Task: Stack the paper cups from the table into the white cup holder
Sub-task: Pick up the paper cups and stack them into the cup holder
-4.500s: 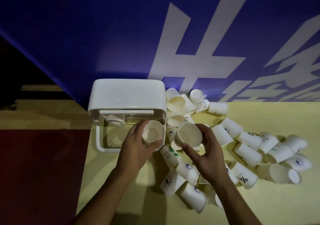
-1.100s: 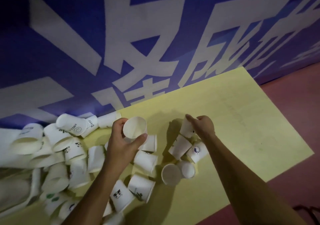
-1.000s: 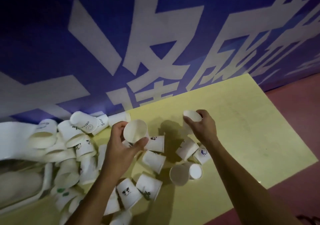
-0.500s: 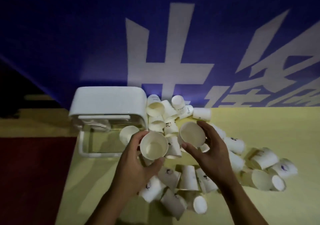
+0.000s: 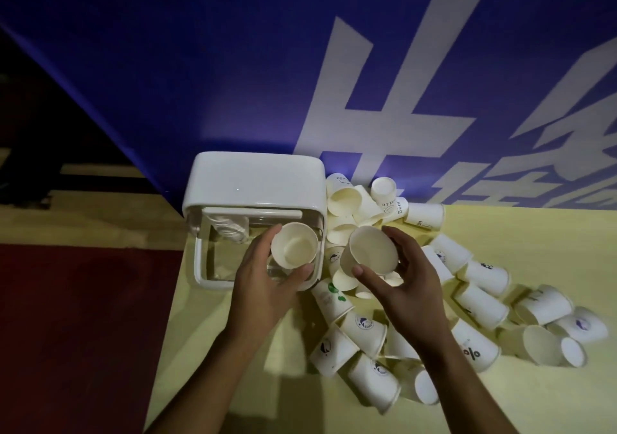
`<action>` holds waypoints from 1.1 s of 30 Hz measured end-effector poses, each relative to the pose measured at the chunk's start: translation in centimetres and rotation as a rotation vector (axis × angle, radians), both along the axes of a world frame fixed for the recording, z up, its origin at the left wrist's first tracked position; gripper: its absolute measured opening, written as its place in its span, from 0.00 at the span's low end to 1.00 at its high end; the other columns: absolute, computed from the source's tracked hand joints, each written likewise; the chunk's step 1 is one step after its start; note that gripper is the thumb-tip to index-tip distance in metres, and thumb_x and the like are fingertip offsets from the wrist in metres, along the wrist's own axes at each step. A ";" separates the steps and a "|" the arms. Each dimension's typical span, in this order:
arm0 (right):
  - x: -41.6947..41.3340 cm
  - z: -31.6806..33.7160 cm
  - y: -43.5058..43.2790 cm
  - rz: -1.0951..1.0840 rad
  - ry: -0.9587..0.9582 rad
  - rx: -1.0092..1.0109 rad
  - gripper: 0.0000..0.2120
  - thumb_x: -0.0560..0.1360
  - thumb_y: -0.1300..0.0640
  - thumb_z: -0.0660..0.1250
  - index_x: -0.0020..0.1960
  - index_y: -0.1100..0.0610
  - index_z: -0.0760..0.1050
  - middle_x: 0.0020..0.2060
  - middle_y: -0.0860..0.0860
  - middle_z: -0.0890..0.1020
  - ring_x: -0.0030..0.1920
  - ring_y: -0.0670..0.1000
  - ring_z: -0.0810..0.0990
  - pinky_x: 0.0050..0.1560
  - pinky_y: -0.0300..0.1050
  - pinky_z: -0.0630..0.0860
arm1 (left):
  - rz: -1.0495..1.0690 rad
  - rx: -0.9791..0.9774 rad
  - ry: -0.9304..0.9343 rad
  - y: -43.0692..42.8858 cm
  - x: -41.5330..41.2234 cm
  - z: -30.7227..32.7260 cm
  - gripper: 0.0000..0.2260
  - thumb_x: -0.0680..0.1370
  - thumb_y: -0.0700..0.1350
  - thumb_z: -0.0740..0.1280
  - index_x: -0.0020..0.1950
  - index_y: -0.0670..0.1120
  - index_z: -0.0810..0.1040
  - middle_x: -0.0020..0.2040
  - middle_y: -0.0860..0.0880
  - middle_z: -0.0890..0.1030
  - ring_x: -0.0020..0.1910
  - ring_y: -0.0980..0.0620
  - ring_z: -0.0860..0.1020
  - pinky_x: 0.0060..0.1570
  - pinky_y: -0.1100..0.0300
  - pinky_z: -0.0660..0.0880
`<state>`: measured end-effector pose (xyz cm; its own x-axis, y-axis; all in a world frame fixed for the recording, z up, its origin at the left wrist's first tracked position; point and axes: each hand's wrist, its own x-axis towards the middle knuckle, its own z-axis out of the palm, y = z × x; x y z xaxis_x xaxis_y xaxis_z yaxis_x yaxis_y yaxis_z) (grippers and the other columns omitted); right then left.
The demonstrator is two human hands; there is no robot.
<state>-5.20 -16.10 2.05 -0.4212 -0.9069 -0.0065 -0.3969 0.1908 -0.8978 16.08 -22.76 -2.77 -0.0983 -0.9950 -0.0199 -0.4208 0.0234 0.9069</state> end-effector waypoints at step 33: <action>7.9 -8.6 -5.2 0.160 0.131 0.013 0.35 0.69 0.41 0.79 0.72 0.45 0.72 0.66 0.36 0.74 0.68 0.40 0.72 0.67 0.34 0.68 | -0.119 0.305 -0.152 -0.4 3.5 -5.6 0.42 0.71 0.58 0.79 0.80 0.60 0.61 0.77 0.56 0.69 0.73 0.53 0.71 0.69 0.48 0.74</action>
<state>2.65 -21.31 -6.57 -0.2696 -0.9626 0.0271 -0.5366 0.1268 -0.8343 19.54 -23.18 -8.35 -0.1866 -0.9226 -0.3376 -0.5619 -0.1816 0.8070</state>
